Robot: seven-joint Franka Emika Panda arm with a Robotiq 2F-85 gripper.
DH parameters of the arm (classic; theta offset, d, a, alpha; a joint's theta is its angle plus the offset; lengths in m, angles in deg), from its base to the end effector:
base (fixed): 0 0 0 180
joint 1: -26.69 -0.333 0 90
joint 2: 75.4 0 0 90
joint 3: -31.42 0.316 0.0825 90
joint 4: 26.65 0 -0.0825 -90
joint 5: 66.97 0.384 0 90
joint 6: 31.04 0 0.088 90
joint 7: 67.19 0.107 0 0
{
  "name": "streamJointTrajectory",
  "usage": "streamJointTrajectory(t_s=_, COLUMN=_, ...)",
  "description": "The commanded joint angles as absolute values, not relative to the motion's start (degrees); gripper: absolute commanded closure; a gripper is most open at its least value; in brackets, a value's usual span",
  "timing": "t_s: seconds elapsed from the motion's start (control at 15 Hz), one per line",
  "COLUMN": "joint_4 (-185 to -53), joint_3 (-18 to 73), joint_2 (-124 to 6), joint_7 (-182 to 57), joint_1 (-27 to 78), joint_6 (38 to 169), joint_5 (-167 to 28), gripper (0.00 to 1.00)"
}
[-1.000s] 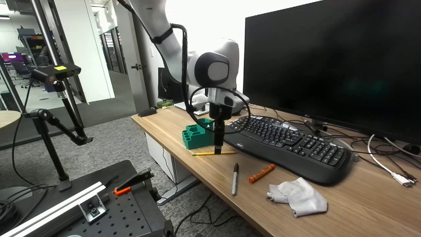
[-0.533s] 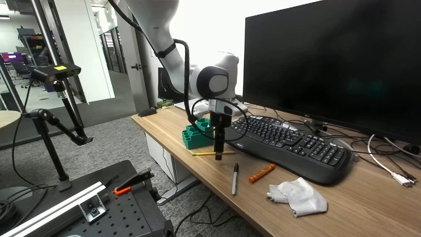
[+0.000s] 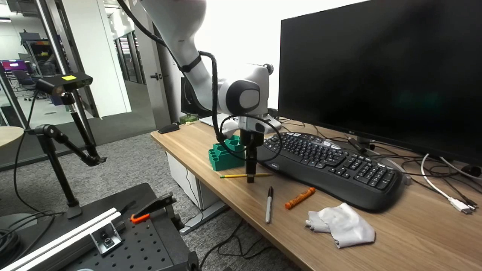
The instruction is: Put the pencil in the green holder
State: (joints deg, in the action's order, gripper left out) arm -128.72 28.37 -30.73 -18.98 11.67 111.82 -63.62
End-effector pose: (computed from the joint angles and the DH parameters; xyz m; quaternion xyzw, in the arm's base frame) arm 0.6270 0.1342 0.1118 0.9445 -0.3268 -0.0275 0.0184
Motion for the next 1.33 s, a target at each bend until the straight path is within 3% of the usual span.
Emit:
streamJointTrajectory(t_s=0.0, joint_4=-126.8, joint_3=26.5, joint_2=-29.0, joint_7=-16.9, joint_1=9.8, joint_6=111.6, joint_5=-65.0, gripper=0.59)
streamJointTrajectory(t_s=0.4, joint_4=-126.9, joint_3=26.2, joint_2=-29.5, joint_7=-16.1, joint_1=10.2, joint_6=109.0, joint_5=-64.8, gripper=0.99)
streamJointTrajectory(t_s=0.73, joint_4=-128.0, joint_3=26.3, joint_2=-30.6, joint_7=-16.0, joint_1=10.1, joint_6=108.3, joint_5=-65.2, gripper=0.96)
streamJointTrajectory(t_s=1.27, joint_4=-148.2, joint_3=29.7, joint_2=-53.8, joint_7=-25.0, joint_1=9.8, joint_6=106.0, joint_5=-67.4, gripper=0.96)
